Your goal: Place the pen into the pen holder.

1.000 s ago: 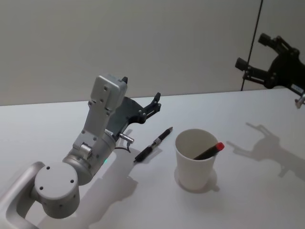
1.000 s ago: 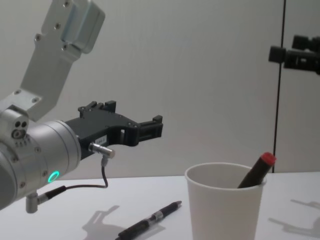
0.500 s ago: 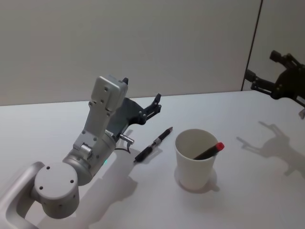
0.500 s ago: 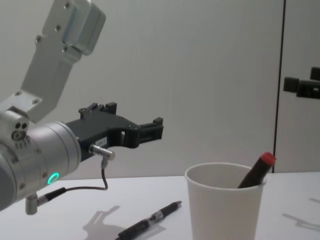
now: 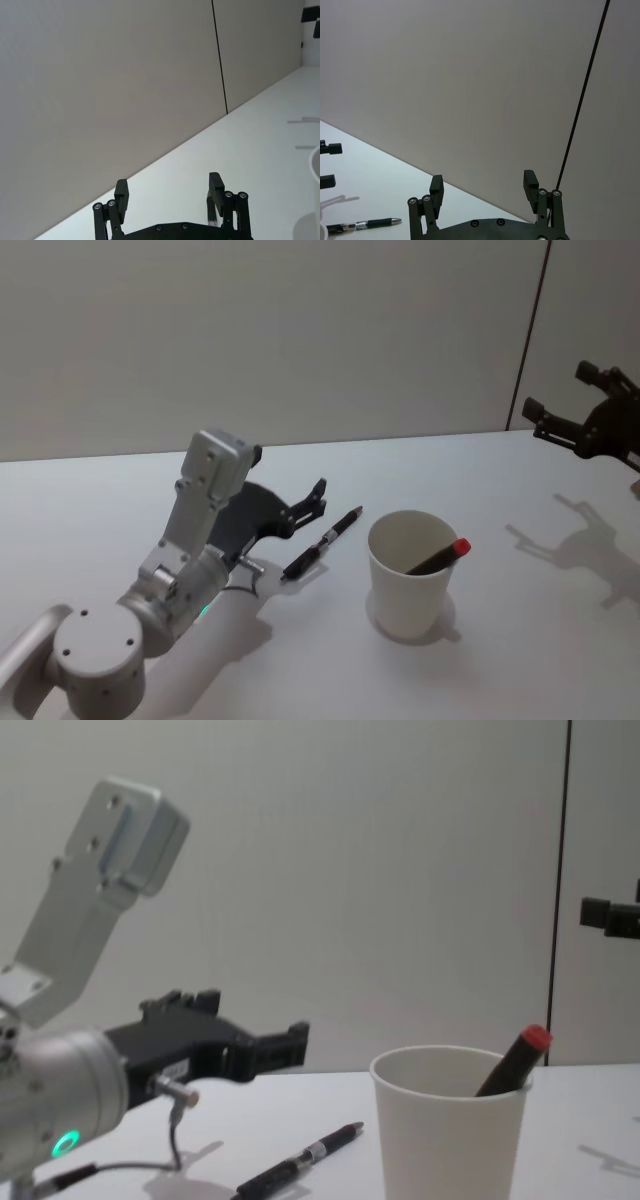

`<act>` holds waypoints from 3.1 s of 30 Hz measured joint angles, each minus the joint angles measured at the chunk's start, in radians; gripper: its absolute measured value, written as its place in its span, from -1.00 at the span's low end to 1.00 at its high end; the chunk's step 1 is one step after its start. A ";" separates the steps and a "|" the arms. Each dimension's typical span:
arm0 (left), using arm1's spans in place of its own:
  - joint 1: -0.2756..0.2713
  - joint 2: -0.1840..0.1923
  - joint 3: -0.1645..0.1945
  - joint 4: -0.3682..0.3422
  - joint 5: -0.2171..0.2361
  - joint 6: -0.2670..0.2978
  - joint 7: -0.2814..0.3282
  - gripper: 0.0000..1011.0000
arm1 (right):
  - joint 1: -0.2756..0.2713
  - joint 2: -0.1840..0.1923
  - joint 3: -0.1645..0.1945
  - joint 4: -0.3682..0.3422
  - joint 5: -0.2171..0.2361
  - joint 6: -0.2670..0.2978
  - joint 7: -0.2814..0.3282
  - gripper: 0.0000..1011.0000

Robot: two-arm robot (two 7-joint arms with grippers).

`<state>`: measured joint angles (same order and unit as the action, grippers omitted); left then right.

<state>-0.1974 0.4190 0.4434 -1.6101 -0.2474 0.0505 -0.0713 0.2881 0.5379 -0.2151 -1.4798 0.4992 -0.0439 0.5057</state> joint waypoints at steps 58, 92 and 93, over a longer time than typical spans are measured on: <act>-0.065 -0.036 -0.001 0.147 -0.012 0.175 -0.258 0.98 | -0.011 0.005 0.001 -0.002 -0.001 0.010 -0.020 0.98; -0.078 -0.059 0.005 0.202 -0.023 0.183 -0.265 0.83 | -0.011 0.005 0.001 -0.002 -0.001 0.010 -0.020 0.98; -0.078 -0.060 0.005 0.203 -0.023 0.183 -0.265 0.80 | -0.011 0.005 0.001 -0.002 -0.001 0.010 -0.020 0.98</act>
<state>-0.2756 0.3593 0.4488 -1.4072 -0.2705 0.2334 -0.3364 0.2773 0.5424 -0.2139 -1.4821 0.4984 -0.0342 0.4854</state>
